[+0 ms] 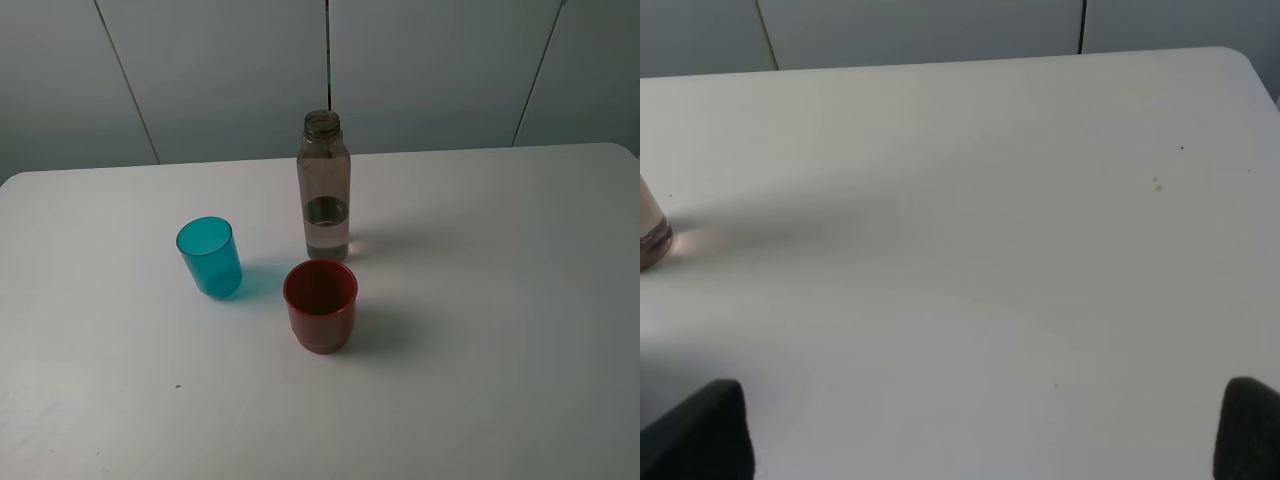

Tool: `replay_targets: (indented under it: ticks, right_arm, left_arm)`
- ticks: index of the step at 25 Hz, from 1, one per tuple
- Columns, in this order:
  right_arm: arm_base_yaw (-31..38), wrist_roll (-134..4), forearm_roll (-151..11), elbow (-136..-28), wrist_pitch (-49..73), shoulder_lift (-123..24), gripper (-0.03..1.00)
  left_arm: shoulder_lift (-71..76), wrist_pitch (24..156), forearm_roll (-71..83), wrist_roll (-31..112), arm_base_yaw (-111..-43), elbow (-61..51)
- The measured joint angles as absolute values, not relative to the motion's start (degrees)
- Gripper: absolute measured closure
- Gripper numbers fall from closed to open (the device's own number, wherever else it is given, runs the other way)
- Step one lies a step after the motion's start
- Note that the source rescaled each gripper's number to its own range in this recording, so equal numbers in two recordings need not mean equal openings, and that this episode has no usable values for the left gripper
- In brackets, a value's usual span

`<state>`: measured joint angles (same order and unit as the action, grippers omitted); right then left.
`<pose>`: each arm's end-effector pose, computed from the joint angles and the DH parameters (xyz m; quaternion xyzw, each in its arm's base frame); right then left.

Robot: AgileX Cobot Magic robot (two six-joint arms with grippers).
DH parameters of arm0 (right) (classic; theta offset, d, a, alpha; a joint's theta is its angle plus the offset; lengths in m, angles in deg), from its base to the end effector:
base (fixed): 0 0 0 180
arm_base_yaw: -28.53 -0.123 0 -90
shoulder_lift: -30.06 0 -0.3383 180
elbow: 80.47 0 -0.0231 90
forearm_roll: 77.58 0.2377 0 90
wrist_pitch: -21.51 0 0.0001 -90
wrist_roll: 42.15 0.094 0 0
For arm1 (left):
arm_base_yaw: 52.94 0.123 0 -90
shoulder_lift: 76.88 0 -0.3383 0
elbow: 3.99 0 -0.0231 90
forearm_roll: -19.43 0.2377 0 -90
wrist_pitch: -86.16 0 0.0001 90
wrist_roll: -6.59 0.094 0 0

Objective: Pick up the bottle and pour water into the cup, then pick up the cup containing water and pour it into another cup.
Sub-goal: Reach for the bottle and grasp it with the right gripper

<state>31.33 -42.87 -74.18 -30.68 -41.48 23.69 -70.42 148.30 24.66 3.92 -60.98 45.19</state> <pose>-0.0694 0.0084 0.2663 0.0139 0.8618 0.0141 0.5069 -0.0683 0.0173 0.2707 0.0375 0.8545 -0.0028 0.5181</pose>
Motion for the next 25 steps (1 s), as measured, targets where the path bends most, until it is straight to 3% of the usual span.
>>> replay_targets:
  ticks: [25]
  right_arm:
    - [31.3, -42.9, -74.2, -30.7, -41.5, 23.7, -0.03]
  left_arm:
    - [-70.4, 148.3, 24.7, 3.9, -61.0, 45.2]
